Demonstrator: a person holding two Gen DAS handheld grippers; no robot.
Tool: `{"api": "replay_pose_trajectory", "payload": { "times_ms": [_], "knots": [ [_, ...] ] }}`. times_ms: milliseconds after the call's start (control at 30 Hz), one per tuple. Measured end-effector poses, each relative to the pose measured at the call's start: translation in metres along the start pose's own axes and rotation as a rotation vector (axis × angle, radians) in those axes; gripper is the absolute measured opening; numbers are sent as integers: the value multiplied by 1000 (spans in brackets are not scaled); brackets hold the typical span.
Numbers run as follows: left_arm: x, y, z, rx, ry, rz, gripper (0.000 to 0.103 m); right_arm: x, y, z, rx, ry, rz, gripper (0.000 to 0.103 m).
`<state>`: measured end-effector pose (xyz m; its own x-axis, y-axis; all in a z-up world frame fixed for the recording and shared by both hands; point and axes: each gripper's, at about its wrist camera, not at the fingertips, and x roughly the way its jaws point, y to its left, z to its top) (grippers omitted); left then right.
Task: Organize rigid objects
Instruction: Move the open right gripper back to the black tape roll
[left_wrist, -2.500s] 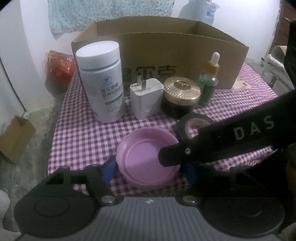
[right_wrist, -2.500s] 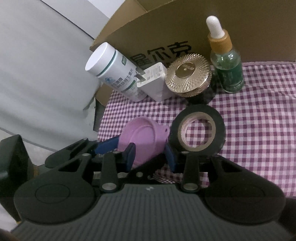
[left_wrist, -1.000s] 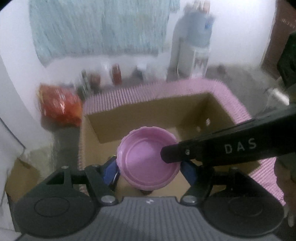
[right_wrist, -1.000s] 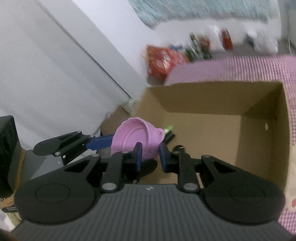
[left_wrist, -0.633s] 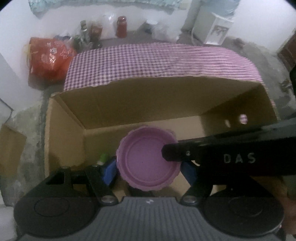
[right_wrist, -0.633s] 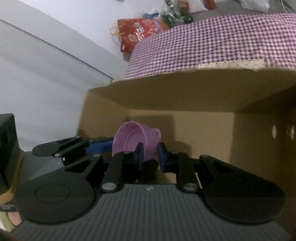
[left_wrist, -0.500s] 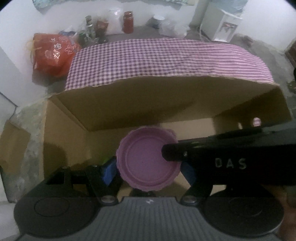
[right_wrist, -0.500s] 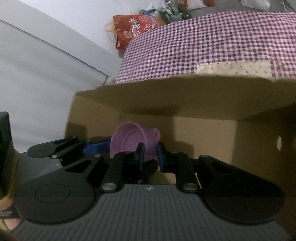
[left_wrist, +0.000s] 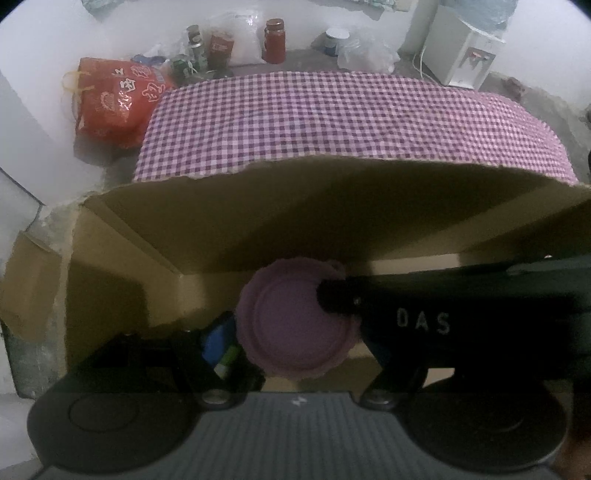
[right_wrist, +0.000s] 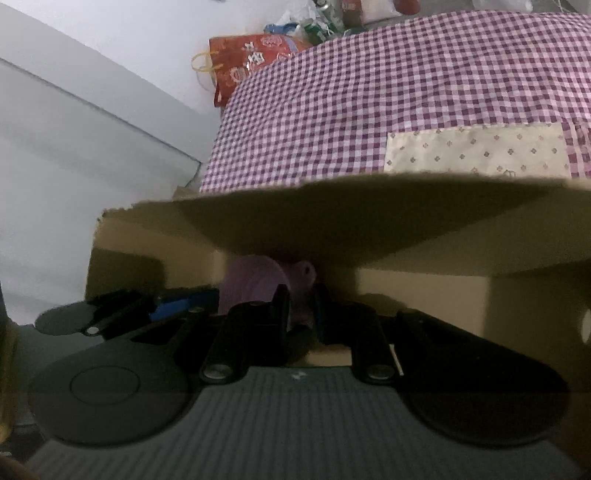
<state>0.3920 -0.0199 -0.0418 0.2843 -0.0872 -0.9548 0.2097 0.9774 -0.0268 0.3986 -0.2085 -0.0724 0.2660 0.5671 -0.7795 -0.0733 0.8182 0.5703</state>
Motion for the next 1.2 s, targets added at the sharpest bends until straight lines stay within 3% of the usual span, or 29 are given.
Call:
{"api": "replay_pose_trajectory", "payload": {
  "times_ms": [300, 600, 767, 933, 1067, 1200],
  "knots": [
    [-34, 3, -10, -30, -51, -55, 81, -39, -5, -4, 65, -66, 88, 30],
    [-126, 8, -52, -43, -196, -140, 82, -155, 12, -52, 39, -230, 257, 33],
    [-197, 7, -106, -27, -354, -191, 82, -238, 23, -113, -7, -336, 377, 34],
    [-245, -6, -186, -6, -501, -194, 85, -308, 25, -199, -76, -450, 456, 41],
    [-241, -15, -247, -23, -532, -201, 86, -332, 10, -275, -106, -525, 414, 45],
    [-208, -25, -298, -56, -506, -217, 86, -310, -14, -327, -62, -527, 324, 46]
  ]
}}
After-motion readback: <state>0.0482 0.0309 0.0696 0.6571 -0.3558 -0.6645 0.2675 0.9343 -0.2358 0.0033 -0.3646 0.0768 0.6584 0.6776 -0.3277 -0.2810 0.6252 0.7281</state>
